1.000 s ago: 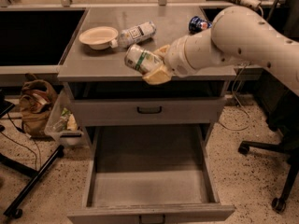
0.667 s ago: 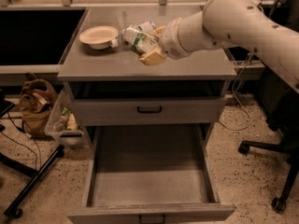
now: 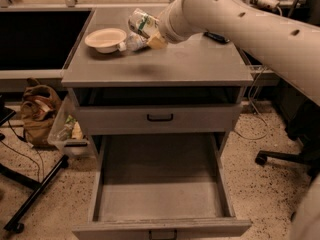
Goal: Pick 7up can from middle drawer and place on counter
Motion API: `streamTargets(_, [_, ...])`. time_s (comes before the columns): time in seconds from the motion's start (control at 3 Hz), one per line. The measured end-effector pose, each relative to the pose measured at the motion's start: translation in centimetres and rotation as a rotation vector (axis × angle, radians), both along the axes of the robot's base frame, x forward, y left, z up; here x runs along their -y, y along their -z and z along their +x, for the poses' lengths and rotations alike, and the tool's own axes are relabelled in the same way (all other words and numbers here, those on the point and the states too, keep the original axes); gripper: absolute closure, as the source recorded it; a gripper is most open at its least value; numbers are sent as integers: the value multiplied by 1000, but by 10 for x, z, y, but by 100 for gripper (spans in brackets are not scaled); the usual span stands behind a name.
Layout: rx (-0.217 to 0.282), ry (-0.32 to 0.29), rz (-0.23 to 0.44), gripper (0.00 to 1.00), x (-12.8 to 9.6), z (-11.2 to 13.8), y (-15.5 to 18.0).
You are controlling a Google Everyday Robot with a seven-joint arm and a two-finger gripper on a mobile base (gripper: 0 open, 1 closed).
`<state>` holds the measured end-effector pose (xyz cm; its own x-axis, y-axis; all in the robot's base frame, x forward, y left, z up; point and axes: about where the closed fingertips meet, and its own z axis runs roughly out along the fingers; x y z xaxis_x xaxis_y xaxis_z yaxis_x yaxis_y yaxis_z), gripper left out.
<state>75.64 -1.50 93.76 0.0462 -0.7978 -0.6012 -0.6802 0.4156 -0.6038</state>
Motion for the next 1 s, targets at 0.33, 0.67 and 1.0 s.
streamTargets(0.33, [-128,111,-53,100,31,23,33])
streamTargets(0.67, [-318,129,-37,100,47,22,76])
streamTargets(1.0, [-476,59,-10,100,53,3,108])
